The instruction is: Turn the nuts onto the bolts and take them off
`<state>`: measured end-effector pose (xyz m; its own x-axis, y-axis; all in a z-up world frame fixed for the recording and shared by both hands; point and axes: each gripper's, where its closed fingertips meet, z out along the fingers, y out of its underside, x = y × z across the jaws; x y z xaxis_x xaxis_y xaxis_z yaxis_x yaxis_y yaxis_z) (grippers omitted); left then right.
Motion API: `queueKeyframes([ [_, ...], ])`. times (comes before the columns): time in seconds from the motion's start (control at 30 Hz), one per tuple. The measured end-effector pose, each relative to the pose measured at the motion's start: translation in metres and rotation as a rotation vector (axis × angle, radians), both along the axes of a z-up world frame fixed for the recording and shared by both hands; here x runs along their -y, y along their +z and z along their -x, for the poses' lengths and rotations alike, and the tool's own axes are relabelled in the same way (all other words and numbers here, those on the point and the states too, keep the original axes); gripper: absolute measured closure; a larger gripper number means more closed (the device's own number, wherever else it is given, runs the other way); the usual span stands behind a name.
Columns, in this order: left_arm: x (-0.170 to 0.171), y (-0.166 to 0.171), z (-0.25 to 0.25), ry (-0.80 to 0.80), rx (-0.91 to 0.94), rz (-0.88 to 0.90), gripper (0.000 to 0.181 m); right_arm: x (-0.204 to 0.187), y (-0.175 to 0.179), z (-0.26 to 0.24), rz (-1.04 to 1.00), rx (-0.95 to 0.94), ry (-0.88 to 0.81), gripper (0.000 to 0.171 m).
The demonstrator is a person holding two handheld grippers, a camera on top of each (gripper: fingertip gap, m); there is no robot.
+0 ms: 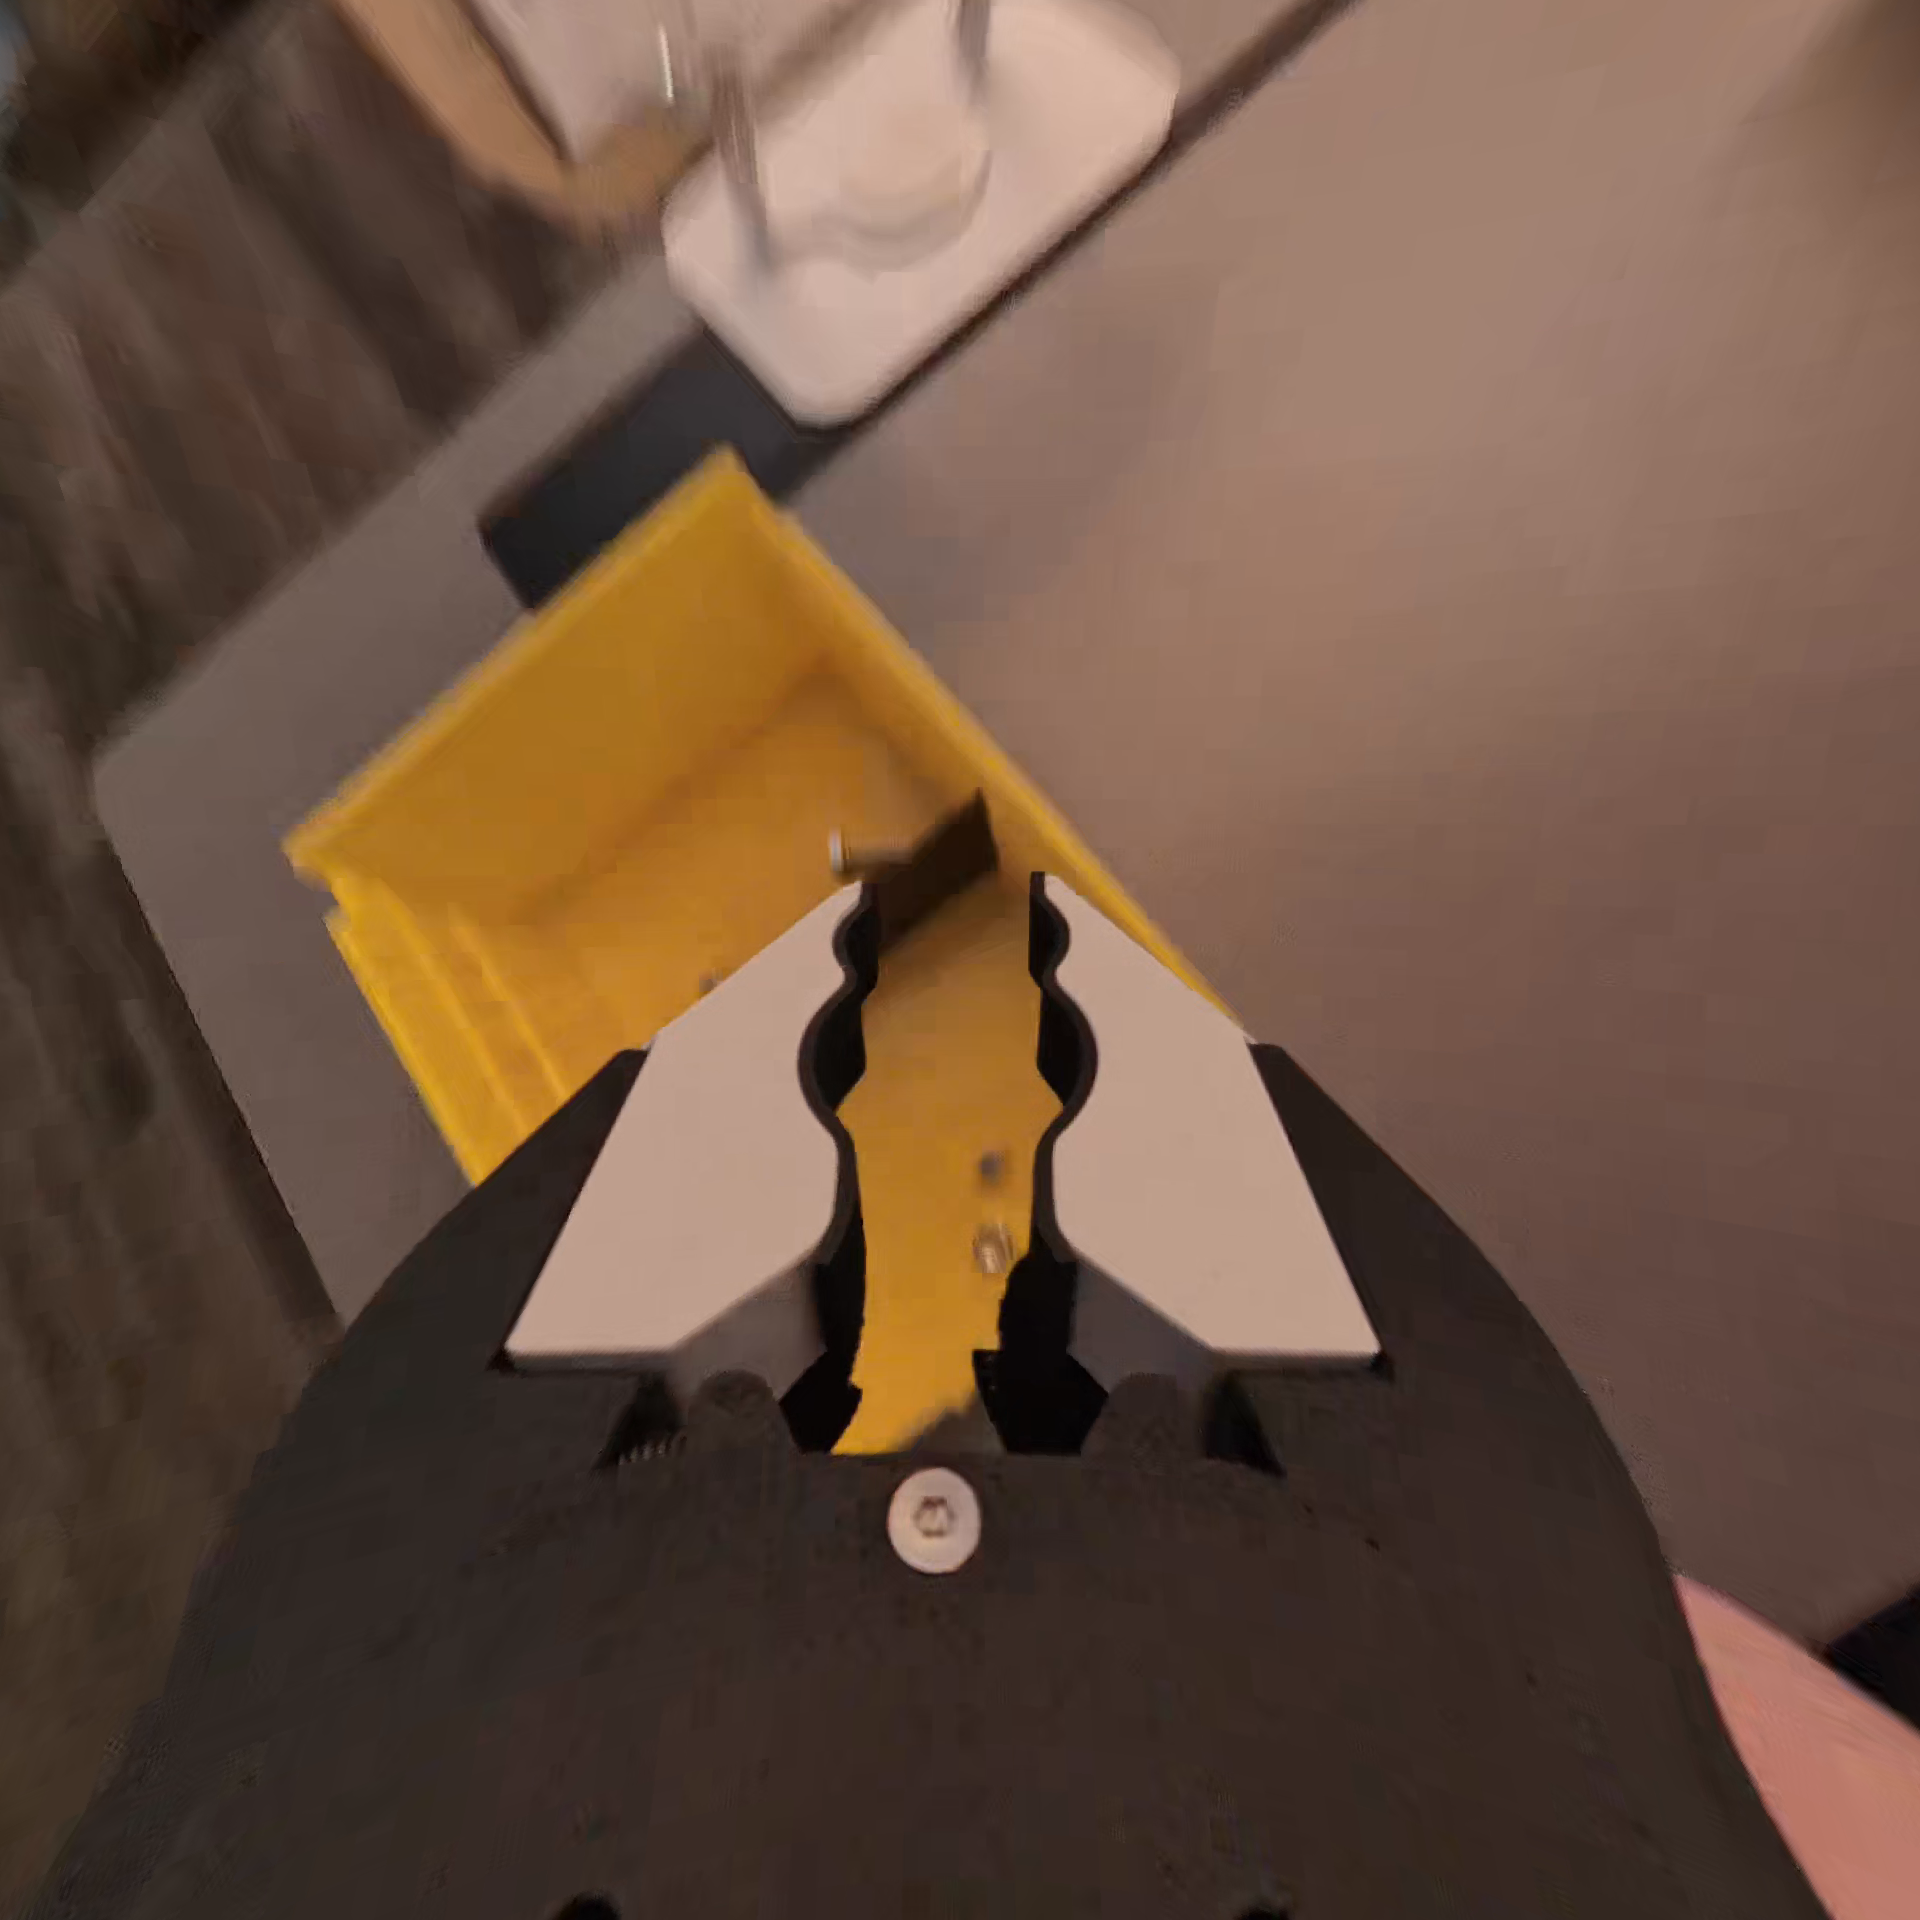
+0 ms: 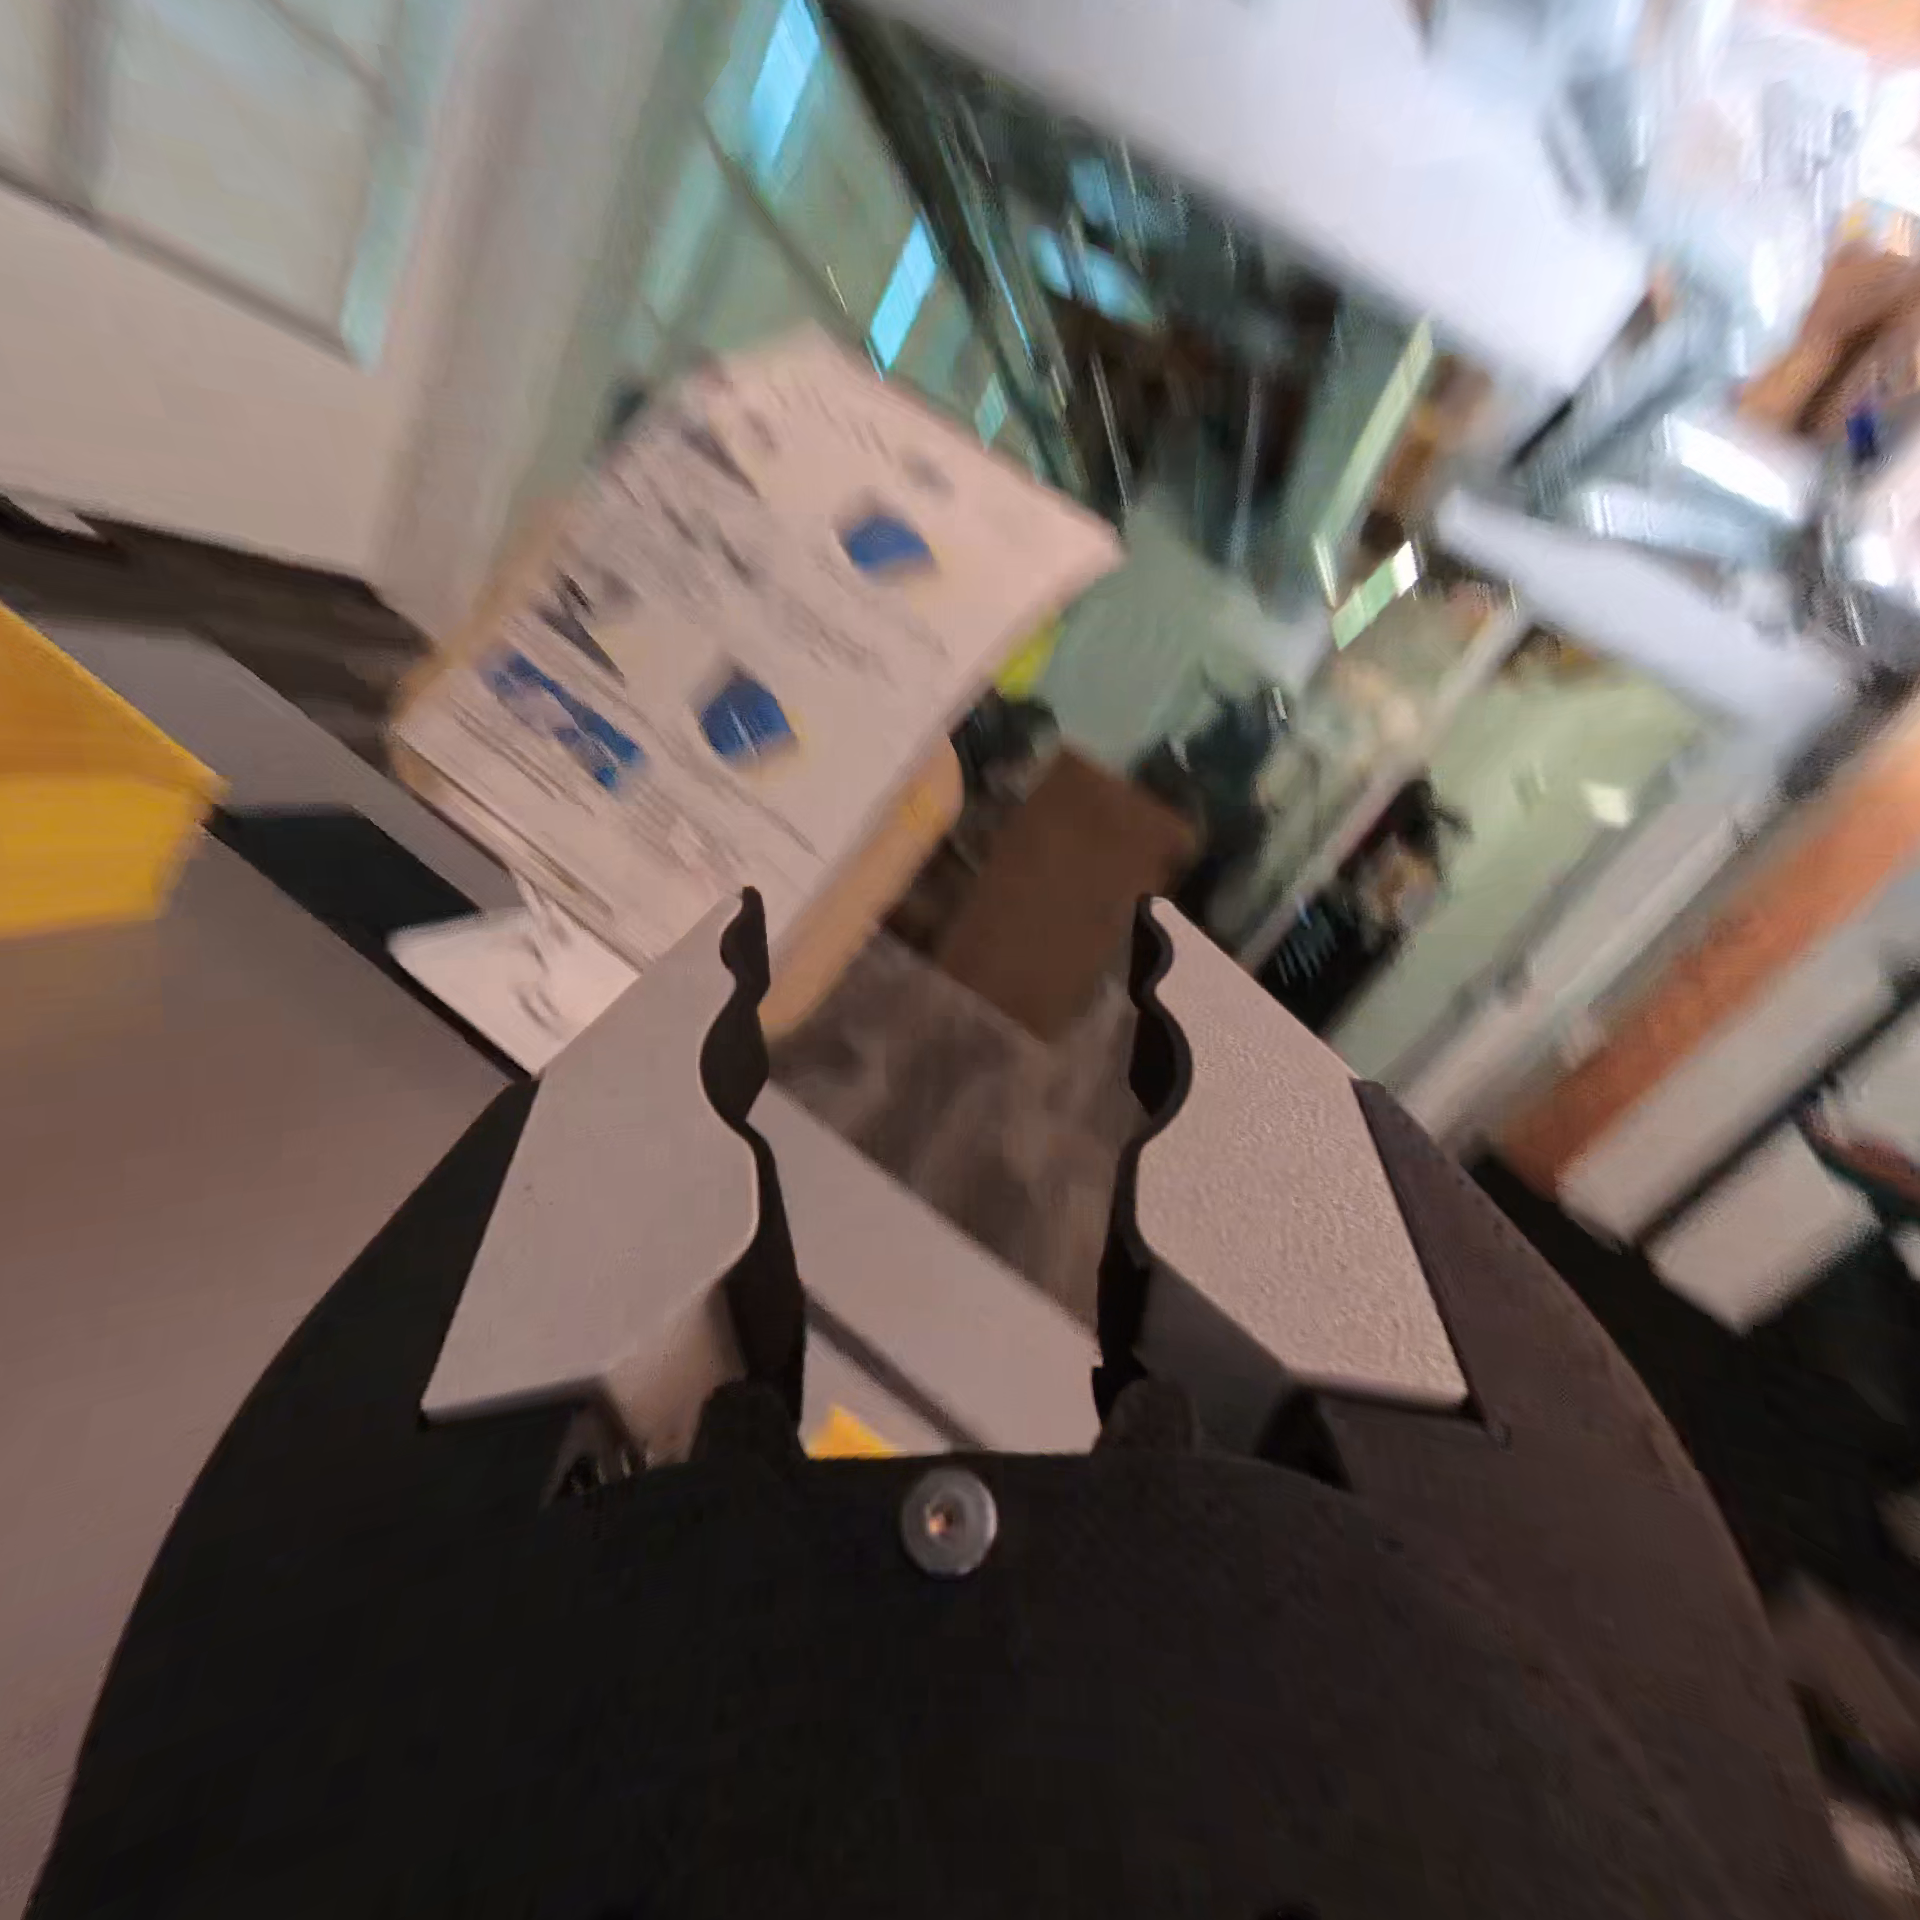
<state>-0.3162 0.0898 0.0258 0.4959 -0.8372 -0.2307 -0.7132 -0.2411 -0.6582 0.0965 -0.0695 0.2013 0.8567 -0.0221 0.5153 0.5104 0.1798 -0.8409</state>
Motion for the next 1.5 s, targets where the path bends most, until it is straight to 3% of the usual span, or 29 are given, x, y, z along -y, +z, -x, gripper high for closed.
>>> queueKeyframes([
  [0.1, 0.010, -0.047, 0.041, 0.106, -0.180, 0.224, 0.153, 0.016, 0.015, 0.076, -0.067, 0.062, 0.221, 0.103],
  [0.23, 0.017, -0.095, 0.068, 0.211, -0.298, 0.505, 0.154, 0.031, 0.015, 0.122, -0.080, 0.167, 0.280, 0.104],
  [0.33, 0.011, -0.120, 0.078, 0.269, -0.355, 0.613, 0.152, 0.037, 0.011, 0.136, -0.061, 0.203, 0.302, 0.103],
  [0.6, 0.015, -0.160, 0.079, 0.160, -0.434, 0.763, 0.147, 0.046, 0.011, 0.137, -0.061, 0.195, 0.333, 0.104],
  [1.3, 0.025, -0.175, 0.088, 0.175, -0.492, 0.893, 0.165, 0.043, 0.000, 0.134, -0.014, 0.258, 0.298, 0.106],
  [1.4, 0.019, -0.158, 0.088, 0.195, -0.467, 0.806, 0.165, 0.042, -0.001, 0.133, -0.012, 0.264, 0.287, 0.106],
  [1.5, -0.002, -0.120, 0.064, 0.145, -0.334, 0.576, 0.165, 0.041, 0.000, 0.132, -0.016, 0.271, 0.277, 0.106],
])
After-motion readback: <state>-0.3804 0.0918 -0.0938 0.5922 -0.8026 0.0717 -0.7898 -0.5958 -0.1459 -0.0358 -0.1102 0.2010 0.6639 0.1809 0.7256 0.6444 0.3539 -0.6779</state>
